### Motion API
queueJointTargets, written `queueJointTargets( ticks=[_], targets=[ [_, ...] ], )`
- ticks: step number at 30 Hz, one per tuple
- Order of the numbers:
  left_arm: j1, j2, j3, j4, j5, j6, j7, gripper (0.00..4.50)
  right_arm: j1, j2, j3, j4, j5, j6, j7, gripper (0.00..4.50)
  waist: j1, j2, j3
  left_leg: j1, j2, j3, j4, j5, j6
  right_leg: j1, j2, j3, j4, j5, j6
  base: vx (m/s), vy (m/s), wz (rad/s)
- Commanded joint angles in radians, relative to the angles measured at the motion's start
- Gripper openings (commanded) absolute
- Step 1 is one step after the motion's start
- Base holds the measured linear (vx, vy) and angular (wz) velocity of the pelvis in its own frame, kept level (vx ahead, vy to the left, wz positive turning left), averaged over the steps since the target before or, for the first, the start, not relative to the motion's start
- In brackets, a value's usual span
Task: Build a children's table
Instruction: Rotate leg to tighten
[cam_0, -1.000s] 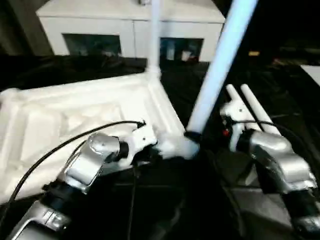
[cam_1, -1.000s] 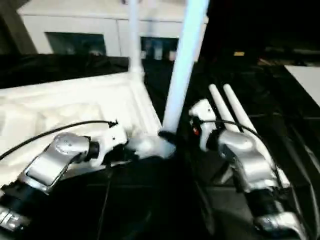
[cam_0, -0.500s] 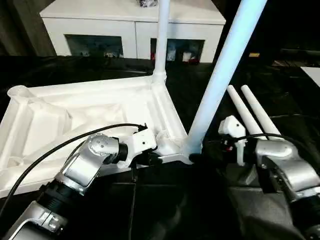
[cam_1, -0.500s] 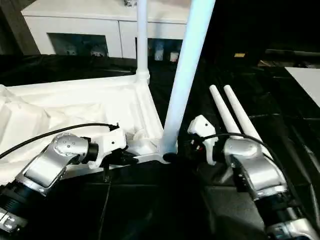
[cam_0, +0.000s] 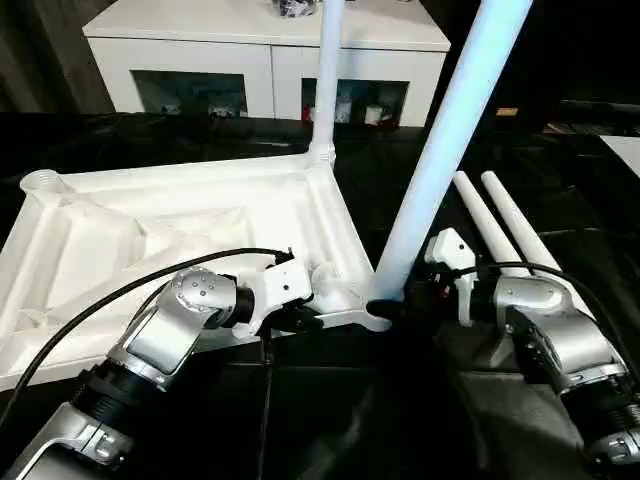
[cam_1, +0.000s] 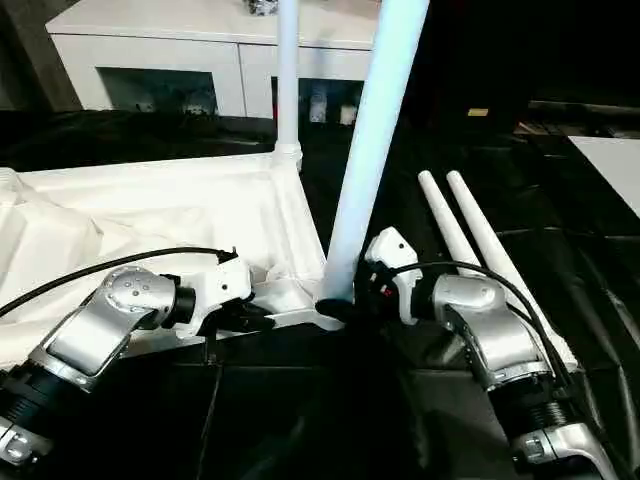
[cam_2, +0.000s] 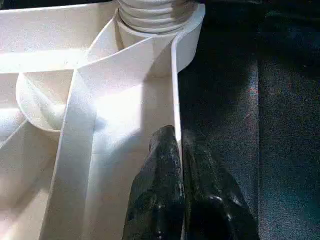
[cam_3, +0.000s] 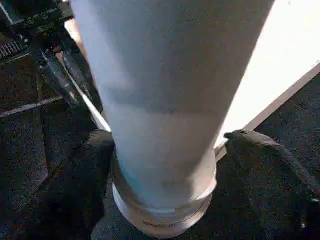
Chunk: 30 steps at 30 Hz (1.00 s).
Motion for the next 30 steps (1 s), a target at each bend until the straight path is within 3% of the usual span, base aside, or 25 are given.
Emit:
queueJointTargets(
  ticks=[1, 9, 14, 20, 21, 22, 23, 25, 26, 29, 30],
  targets=[
    [-0.004, 0.003, -0.006, -0.031, -0.002, -0.031, -0.009, 0.00, -0.009, -0.004, 0.004, 0.015, -0.010, -0.012, 0.010, 3.62, 0.000, -0.006, -0.072, 0.024, 0.056, -0.024, -0.072, -0.152, 0.054, 0.046, -0.055, 0.042, -0.048, -0.131, -0.257, 0.000, 0.000, 0.00],
    [-0.004, 0.005, -0.006, -0.025, 0.000, -0.035, -0.011, 0.00, -0.010, 0.010, -0.003, 0.029, -0.007, -0.015, 0.019, 2.90, 0.000, -0.006, -0.073, 0.025, 0.057, -0.025, -0.070, -0.151, 0.056, 0.046, -0.055, 0.041, -0.047, -0.138, -0.258, 0.000, 0.000, 0.00],
    [0.003, 0.008, -0.007, -0.028, -0.004, -0.031, -0.017, 0.00, 0.009, 0.034, -0.003, 0.044, -0.016, -0.016, -0.007, 2.74, -0.002, -0.006, -0.073, 0.025, 0.056, -0.025, -0.070, -0.152, 0.056, 0.046, -0.054, 0.041, -0.047, -0.141, -0.259, 0.000, 0.000, 0.00],
    [0.006, -0.004, 0.002, -0.019, -0.011, -0.013, -0.003, 0.00, -0.004, 0.086, -0.038, 0.087, -0.035, 0.001, -0.133, 2.69, -0.013, -0.006, -0.067, 0.025, 0.054, -0.029, -0.077, -0.232, 0.014, 0.041, -0.055, 0.042, -0.059, -0.256, -0.229, 0.000, 0.000, 0.00],
    [0.003, -0.017, 0.009, -0.010, -0.012, 0.004, 0.017, 0.00, -0.009, 0.107, -0.048, 0.104, -0.045, 0.010, -0.188, 2.69, -0.017, -0.008, -0.067, 0.025, 0.056, -0.030, -0.079, -0.249, 0.003, 0.042, -0.055, 0.042, -0.060, -0.275, -0.221, 0.000, 0.000, 0.00],
    [-0.022, -0.071, 0.024, 0.038, 0.010, 0.045, 0.109, 0.00, -0.024, 0.173, -0.075, 0.155, -0.078, 0.049, -0.362, 2.69, -0.018, -0.005, -0.066, 0.027, 0.055, -0.030, -0.079, -0.255, -0.003, 0.037, -0.054, 0.042, -0.061, -0.281, -0.220, 0.000, 0.000, 0.00],
    [-0.032, -0.091, 0.029, 0.056, 0.020, 0.058, 0.145, 0.00, -0.029, 0.196, -0.083, 0.172, -0.091, 0.061, -0.423, 2.69, -0.030, -0.006, -0.061, 0.028, 0.050, -0.035, -0.084, -0.309, -0.035, 0.034, -0.053, 0.039, -0.070, -0.370, -0.201, 0.000, 0.000, 0.00],
    [-0.054, -0.139, 0.036, 0.090, 0.038, 0.090, 0.219, 0.00, -0.045, 0.243, -0.095, 0.211, -0.123, 0.085, -0.555, 2.68, -0.035, -0.008, -0.064, 0.028, 0.051, -0.040, -0.084, -0.331, -0.049, 0.037, -0.056, 0.037, -0.071, -0.409, -0.181, 0.000, 0.000, 0.00],
    [-0.054, -0.139, 0.036, 0.090, 0.038, 0.090, 0.219, 0.00, -0.045, 0.243, -0.095, 0.211, -0.123, 0.085, -0.555, 2.68, -0.036, -0.006, -0.062, 0.028, 0.050, -0.040, -0.086, -0.337, -0.053, 0.032, -0.056, 0.039, -0.077, -0.412, -0.172, 0.000, 0.000, 0.00],
    [-0.126, -0.329, 0.091, 0.204, 0.072, 0.214, 0.497, 0.00, -0.119, 0.409, -0.160, 0.348, -0.141, 0.112, -0.910, 2.67, -0.042, -0.003, -0.059, 0.037, 0.046, -0.040, -0.084, -0.385, -0.066, 0.022, -0.054, 0.039, -0.087, -0.457, -0.158, 0.000, 0.000, 0.00],
    [-0.130, -0.342, 0.095, 0.213, 0.075, 0.218, 0.516, 0.00, -0.125, 0.421, -0.165, 0.357, -0.138, 0.110, -0.927, 2.67, -0.047, -0.004, -0.060, 0.038, 0.044, -0.038, -0.082, -0.398, -0.070, 0.018, -0.053, 0.038, -0.088, -0.477, -0.155, 0.000, 0.000, 0.00]
  ],
)
